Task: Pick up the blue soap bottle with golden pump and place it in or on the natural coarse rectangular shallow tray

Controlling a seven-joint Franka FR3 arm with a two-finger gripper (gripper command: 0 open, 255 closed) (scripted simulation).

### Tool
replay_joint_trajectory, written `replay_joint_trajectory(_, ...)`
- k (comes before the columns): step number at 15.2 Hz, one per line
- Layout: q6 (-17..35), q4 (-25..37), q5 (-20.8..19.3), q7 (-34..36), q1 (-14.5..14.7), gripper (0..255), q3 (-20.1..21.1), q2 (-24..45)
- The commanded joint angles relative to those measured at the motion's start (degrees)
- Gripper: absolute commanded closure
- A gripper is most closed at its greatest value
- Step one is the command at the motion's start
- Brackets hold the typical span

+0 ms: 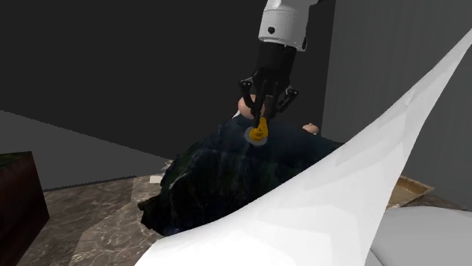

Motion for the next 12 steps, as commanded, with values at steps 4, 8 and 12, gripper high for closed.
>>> replay_joint_trajectory(4,-2.07,6.33,-2.0,-6.19,-1.71,255,-5.38,4.86)
replay_joint_trajectory(8,-3.75,12.13,-2.88,-11.56,-2.74,255,-9.89,9.59)
replay_joint_trajectory(12,-5.65,18.91,-2.77,-17.13,-3.42,255,-14.4,15.19)
